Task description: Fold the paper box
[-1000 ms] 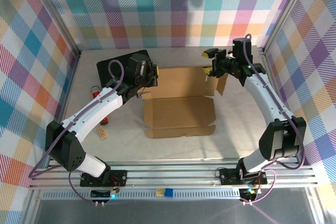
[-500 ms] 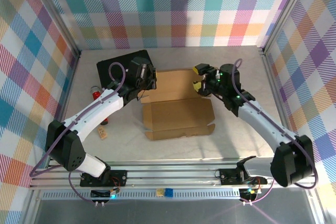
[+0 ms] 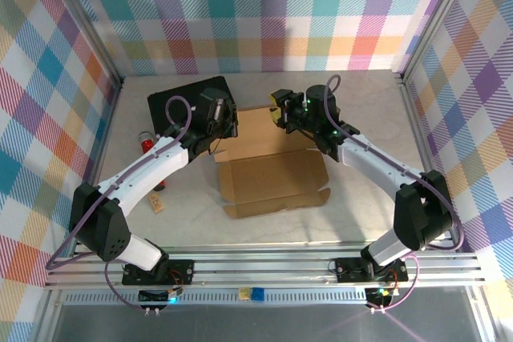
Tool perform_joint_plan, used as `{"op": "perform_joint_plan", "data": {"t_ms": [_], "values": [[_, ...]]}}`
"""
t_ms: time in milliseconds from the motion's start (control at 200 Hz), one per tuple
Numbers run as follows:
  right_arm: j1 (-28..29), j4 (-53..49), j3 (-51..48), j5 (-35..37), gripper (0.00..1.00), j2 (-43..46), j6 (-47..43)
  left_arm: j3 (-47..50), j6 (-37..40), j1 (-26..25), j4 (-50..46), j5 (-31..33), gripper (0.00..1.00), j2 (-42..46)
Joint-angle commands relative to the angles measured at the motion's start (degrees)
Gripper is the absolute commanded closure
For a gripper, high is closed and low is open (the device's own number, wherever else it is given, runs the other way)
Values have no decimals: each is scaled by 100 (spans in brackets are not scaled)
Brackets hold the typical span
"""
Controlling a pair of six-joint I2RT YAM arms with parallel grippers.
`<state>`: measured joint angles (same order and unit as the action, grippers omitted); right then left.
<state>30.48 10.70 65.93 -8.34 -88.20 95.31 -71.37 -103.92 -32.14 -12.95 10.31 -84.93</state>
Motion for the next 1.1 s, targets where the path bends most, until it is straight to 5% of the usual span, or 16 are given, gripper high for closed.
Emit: {"op": "perform_joint_plan", "data": {"t_ms": [0, 195, 295, 420, 680, 1100], "values": [[63, 100, 174, 129, 60, -124, -125, 47, 52, 41, 205, -10, 100, 169], [71, -145, 343, 111, 62, -300, -213, 79, 68, 41, 164, 6, 100, 212], [80, -481, 310, 304, 52, -166, -276, 79, 114, 41, 109, 34, 100, 248], [136, -733, 140, 780, 52, 138, -149, 93, 135, 32, 99, 63, 100, 251], [705, -44, -392, 2443, 48, 397, 573, 216, 164, -54, 456, 345, 100, 252], [876, 476, -194, 2906, 54, -343, 1067, 326, 54, -161, 600, 342, 100, 292]]}}
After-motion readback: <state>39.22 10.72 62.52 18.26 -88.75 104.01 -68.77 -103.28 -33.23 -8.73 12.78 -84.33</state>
